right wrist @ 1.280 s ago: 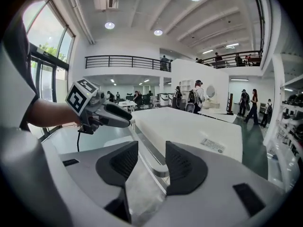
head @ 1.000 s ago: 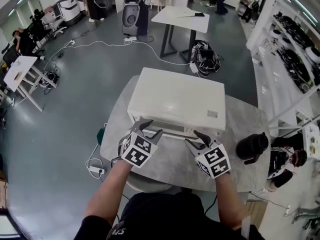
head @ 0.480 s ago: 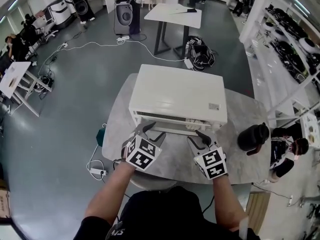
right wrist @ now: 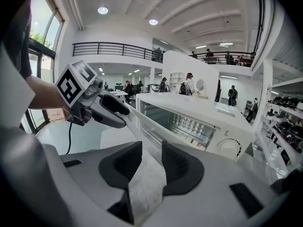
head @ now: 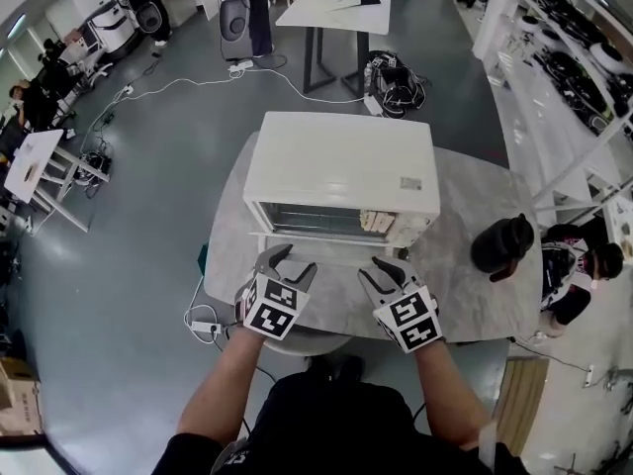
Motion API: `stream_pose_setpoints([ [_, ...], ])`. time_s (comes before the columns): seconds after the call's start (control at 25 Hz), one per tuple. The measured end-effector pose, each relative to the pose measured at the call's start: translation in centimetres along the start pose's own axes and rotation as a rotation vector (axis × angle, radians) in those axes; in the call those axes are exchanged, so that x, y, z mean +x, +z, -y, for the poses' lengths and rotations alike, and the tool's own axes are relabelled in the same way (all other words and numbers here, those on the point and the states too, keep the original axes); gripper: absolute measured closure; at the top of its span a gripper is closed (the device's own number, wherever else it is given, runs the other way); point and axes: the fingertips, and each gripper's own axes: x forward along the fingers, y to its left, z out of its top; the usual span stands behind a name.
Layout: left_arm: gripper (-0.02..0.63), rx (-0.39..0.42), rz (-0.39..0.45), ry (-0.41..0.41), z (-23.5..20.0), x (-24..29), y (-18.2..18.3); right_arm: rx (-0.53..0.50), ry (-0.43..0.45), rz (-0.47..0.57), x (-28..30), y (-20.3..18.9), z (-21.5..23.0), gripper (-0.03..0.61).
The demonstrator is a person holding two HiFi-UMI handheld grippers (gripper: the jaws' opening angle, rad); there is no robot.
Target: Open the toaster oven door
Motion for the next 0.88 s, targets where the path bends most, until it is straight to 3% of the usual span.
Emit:
stream_pose_setpoints([
  [0.36, 0.374, -0.012, -0.059, -0.002, 2.3, -0.8, -3.0, 0.019, 0.081, -0.048, -0.8, -2.7, -2.5, 0.469],
  [0.48, 0.374, -0.083, -0.087, -0.052, 3.4, -1.2, -3.8, 0.041, 0.111, -0.074, -0.9, -4.0, -3.4, 0.474],
  [0.6, 0.377, -0.134, -0.046, -0.077, 4.3, -1.9, -2.9, 0.058, 0.118, -0.073, -1.0, -4.7, -3.9, 0.472],
  [0.88, 0.388, -0.082, 0.037, -0.031, 3.9, -2.9, -0.3, 0.076, 0.166, -0.109, -0.9, -6.4, -5.2, 0.477],
])
